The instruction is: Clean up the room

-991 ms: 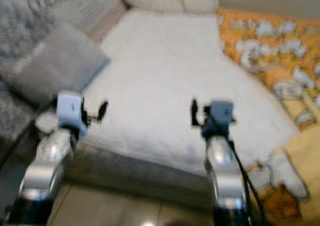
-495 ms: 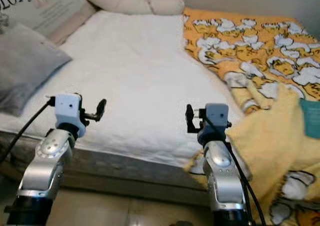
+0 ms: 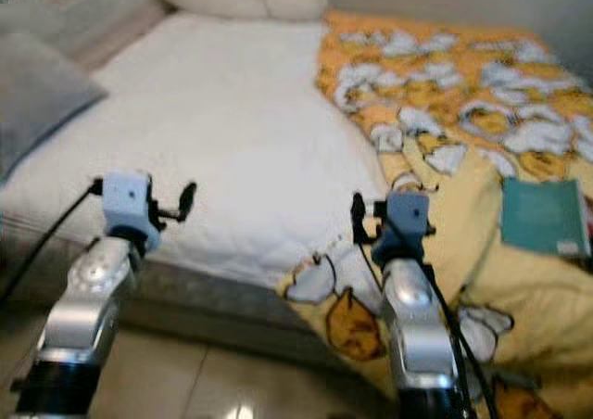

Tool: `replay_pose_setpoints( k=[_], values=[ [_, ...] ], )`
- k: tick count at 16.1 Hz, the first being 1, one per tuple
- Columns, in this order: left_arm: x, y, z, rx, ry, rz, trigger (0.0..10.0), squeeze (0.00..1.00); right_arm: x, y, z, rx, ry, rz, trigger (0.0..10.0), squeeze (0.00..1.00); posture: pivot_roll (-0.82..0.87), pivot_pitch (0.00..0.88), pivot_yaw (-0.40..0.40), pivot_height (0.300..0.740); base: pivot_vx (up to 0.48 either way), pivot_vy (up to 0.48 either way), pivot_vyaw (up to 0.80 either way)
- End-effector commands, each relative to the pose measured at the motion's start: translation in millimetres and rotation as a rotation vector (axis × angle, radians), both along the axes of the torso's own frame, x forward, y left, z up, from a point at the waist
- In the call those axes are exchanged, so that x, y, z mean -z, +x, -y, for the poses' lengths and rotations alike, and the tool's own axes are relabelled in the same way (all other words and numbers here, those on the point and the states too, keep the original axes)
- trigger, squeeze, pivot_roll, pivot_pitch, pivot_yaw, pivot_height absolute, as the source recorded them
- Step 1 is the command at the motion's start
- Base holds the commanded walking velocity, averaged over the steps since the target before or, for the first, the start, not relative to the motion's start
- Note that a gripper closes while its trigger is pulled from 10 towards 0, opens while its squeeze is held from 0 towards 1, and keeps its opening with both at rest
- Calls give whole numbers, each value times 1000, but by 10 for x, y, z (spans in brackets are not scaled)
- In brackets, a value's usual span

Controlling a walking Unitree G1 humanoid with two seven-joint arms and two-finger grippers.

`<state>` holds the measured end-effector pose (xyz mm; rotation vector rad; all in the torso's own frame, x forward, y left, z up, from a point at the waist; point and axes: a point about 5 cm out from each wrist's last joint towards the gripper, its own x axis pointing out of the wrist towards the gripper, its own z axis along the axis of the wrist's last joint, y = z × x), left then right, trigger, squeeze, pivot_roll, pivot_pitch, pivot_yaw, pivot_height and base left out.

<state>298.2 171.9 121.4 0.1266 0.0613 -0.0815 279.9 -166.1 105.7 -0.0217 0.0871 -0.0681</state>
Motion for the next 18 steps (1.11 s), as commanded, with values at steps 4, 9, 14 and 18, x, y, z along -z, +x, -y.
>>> replay_pose_setpoints(
  k=[4, 9, 14, 18],
  values=[
    [11, -4, 27, 2, 4, -1, 10000, 180, 14, 17, 58, 24, 20, -5, 10000, 1000, -54, 0, 39, 740, 0, -480, 800],
    [12, 5, 41, 3, 4, 2, 10000, 180, 85, 19, 59, 29, 27, -53, 10000, 1000, -55, 0, 35, 740, 0, -480, 160],
    [42, 14, 58, 14, 7, -2, 10000, 176, 99, 5, 59, 34, 29, -68, 10000, 1000, -68, 0, 40, 740, 0, -480, 0],
    [33, 34, 76, 20, 10, 3, 10000, 180, 110, -2, 29, 31, 36, -69, 10000, 1000, -65, 0, 40, 740, 0, -480, -570]
  ],
)
